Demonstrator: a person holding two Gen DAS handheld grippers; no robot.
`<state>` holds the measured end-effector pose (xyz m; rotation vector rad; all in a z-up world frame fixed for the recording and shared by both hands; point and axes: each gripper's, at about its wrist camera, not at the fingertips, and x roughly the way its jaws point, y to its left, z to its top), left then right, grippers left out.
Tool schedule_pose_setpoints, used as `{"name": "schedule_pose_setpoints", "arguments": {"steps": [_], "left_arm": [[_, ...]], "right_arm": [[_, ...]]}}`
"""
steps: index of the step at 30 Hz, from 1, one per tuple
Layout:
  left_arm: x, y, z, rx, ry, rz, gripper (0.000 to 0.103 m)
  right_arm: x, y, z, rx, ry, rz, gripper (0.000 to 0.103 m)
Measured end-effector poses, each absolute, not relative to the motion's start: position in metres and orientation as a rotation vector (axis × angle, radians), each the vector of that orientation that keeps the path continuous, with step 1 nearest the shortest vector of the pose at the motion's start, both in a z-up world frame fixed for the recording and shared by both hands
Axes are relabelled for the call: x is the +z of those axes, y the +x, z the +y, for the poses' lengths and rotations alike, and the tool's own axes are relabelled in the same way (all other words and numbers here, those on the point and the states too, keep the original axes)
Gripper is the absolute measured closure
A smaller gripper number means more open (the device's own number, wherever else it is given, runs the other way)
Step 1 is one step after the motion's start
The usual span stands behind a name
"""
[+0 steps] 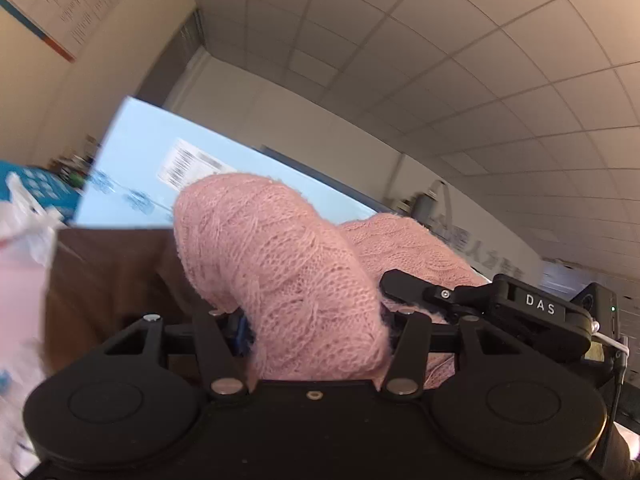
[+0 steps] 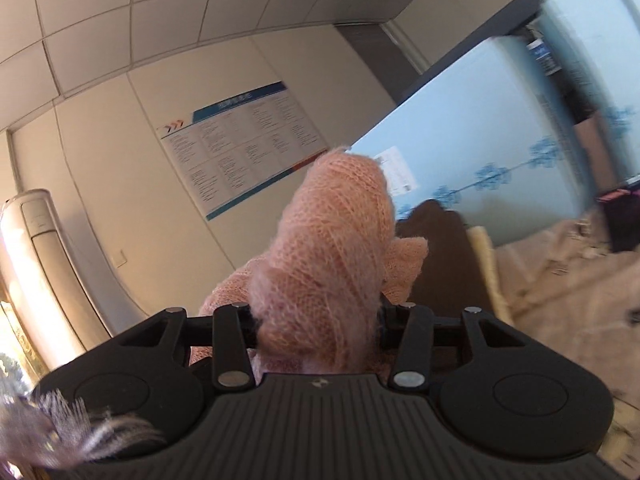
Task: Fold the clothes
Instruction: 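Lift and carry the folded sweater with both grippers onto the brown jacket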
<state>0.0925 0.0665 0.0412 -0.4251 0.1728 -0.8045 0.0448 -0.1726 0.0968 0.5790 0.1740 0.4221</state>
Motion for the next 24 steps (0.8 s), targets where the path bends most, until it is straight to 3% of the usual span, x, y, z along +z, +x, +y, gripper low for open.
{"name": "schedule_pose_setpoints", "arguments": {"steps": [7, 16, 24], "left_arm": [[0.053, 0.144, 0.082, -0.693, -0.436, 0.164, 0.051], [0.020, 0.189, 0.076, -0.574, -0.409, 0.279, 0.048], [0.006, 0.199, 0.058, -0.401, -0.307, 0.368, 0.011]], "right_arm": [[0.098, 0.117, -0.149, 0.463, 0.624, 0.162, 0.061], [0.064, 0.190, -0.155, 0.343, 0.624, 0.252, 0.049], [0.042, 0.210, -0.148, 0.279, 0.512, 0.321, 0.045]]}}
